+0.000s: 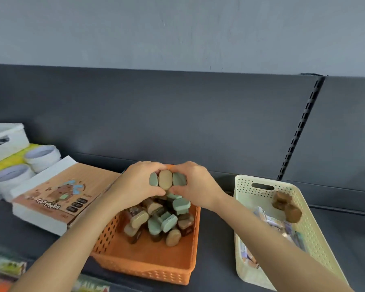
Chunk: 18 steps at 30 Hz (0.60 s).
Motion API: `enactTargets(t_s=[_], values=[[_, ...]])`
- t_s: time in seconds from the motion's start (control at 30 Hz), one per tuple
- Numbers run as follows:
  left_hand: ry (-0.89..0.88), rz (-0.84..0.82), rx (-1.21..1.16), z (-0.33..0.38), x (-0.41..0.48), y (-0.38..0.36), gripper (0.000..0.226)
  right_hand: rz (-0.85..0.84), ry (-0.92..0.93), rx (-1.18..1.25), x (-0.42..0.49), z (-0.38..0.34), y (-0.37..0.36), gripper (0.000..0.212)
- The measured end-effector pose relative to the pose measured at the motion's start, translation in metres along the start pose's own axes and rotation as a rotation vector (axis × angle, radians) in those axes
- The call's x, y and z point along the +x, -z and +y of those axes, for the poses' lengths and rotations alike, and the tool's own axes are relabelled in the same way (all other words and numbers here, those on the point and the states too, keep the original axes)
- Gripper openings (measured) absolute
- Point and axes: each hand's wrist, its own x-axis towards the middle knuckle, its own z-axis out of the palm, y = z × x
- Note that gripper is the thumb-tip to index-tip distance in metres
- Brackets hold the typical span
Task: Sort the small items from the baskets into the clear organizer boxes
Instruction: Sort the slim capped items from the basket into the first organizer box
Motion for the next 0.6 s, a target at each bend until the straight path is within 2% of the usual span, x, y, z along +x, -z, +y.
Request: enactTargets(t_s=[0.1, 0.23, 0.37, 0.6], values=[[0.044, -0.007, -0.024, -0.02, -0.011, 0.006, 0.057, -0.056, 0.04, -0.016, 0.009, -0.011, -0.016, 0.026], [0.061, -0.04, -0.042, -0.038, -0.017, -0.005, 0.054, -0.107, 0.023, -0.091, 0.013, -0.013, -0.035, 0.032], [0.039, -0.024, -0.055, -0.047, -0.015, -0.02, 0.052, -0.096, 0.012, -0.12, 0.013, -0.012, -0.039, 0.029], [0.046, -0.079, -0.017, -0.052, -0.01, -0.027, 0.071, -0.098, 0.016, -0.118, 0.008, -0.008, -0.035, 0.041]])
